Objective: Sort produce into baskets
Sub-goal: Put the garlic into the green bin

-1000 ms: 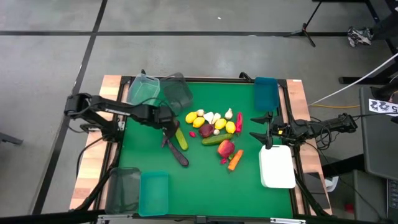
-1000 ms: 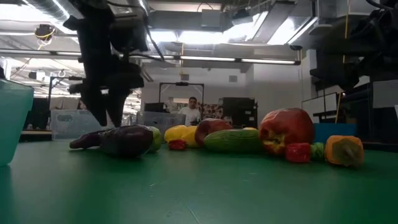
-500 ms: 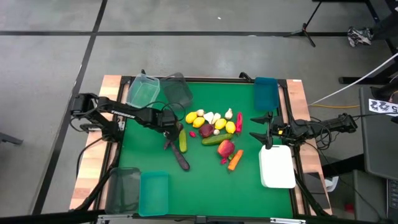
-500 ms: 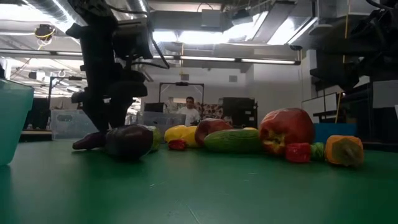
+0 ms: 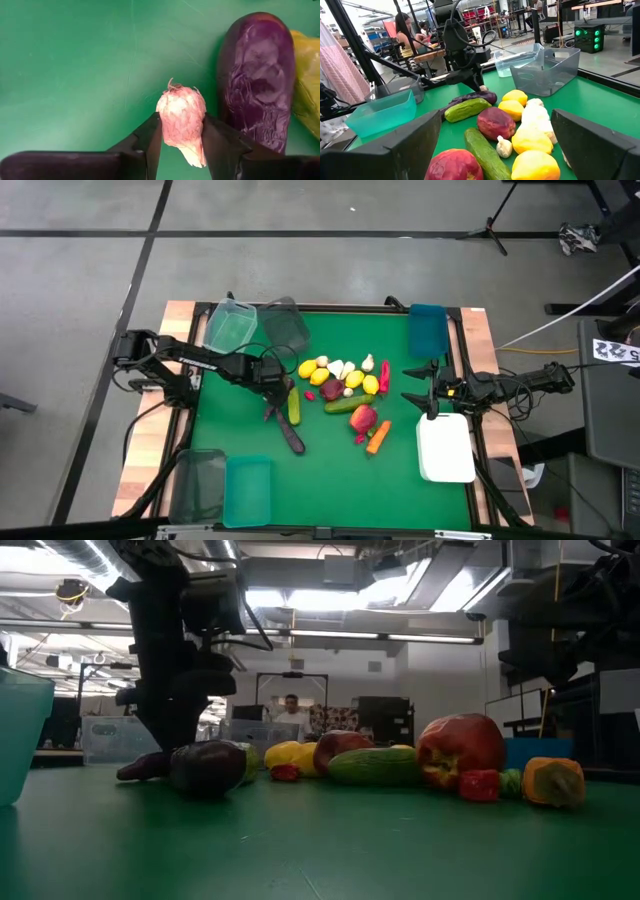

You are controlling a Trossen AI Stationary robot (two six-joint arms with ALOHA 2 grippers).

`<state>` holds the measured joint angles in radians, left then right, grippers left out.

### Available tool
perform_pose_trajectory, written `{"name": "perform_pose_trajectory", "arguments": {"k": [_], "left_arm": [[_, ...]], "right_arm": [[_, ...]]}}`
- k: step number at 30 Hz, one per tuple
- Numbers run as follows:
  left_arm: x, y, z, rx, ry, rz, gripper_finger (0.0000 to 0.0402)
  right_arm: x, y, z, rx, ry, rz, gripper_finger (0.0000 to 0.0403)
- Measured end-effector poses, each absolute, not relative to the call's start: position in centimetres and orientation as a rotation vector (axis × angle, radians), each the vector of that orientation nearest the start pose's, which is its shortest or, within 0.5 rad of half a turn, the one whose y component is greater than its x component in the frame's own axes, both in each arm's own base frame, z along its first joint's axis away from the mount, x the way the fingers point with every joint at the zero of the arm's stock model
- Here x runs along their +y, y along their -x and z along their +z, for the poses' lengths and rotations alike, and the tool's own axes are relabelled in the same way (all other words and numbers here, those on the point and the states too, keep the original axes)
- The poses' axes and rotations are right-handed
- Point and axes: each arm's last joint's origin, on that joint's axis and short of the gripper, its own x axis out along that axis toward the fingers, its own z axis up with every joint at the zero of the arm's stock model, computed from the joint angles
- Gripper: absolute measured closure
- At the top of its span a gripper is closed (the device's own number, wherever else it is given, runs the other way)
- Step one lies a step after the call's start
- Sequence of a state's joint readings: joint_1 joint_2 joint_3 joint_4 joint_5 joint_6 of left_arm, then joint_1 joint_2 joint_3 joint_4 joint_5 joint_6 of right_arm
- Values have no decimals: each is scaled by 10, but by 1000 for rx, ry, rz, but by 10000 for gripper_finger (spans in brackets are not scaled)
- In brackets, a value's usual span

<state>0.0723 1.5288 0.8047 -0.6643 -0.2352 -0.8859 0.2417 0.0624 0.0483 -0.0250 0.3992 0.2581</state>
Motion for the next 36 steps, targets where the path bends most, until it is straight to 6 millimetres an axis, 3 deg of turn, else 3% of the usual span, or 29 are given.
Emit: {"name": "perform_pose_trajectory", "arguments": {"k": [8,18,22,28,36], "left_arm": [[24,-254,163,1171,624,797,276],[37,-276,211,1130,554,734,275],[57,-284,235,1057,481,760,275],[103,-284,263,945,409,862,274],[165,-261,267,885,452,1000,274]], "right_arm": [[12,-97,173,17,-245,-161,27],[12,-97,173,17,-244,-162,27],[12,-97,173,17,-244,-162,27],[12,-97,173,17,-244,-162,27],[12,-97,172,19,-244,-162,27]]}}
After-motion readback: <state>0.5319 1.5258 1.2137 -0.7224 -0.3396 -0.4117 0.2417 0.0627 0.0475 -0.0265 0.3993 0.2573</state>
